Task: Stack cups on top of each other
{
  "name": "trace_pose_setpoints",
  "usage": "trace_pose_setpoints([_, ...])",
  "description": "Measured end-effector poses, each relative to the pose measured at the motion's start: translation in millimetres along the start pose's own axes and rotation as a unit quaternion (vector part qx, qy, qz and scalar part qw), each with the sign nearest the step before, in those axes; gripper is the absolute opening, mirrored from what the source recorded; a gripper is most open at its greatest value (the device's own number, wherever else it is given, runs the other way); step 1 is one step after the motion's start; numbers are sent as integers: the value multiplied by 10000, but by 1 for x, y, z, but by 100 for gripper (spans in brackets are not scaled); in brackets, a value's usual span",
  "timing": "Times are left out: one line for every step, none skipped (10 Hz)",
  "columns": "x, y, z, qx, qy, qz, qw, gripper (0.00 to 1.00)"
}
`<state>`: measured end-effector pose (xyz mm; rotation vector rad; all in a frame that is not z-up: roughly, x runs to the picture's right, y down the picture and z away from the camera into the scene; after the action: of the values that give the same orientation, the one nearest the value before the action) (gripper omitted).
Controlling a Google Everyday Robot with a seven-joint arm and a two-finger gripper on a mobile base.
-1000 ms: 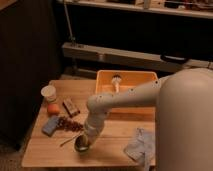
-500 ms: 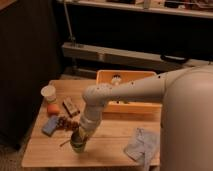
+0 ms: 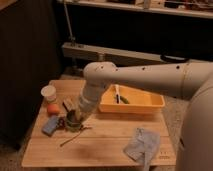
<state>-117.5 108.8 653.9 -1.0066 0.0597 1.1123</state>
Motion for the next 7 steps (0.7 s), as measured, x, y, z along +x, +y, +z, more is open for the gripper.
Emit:
trace_pose_setpoints([-4,0,-4,-15,-68,23,10000,6])
trace_pose_setpoints([-4,1,-3,-16,-62,14,10000,6])
trace_pose_setpoints([-4,2,-3,-20,-60,6,10000,6])
trace_pose_setpoints([-4,1,-3,-18,-65,16,10000,6])
trace_pose_setpoints([-4,1,-3,-17,-68,21,10000,6])
trace_pose_setpoints([-4,1,-3,-18,-65,11,10000,6])
trace_pose_setpoints([-4,2,-3,-18,-63,10,10000,6])
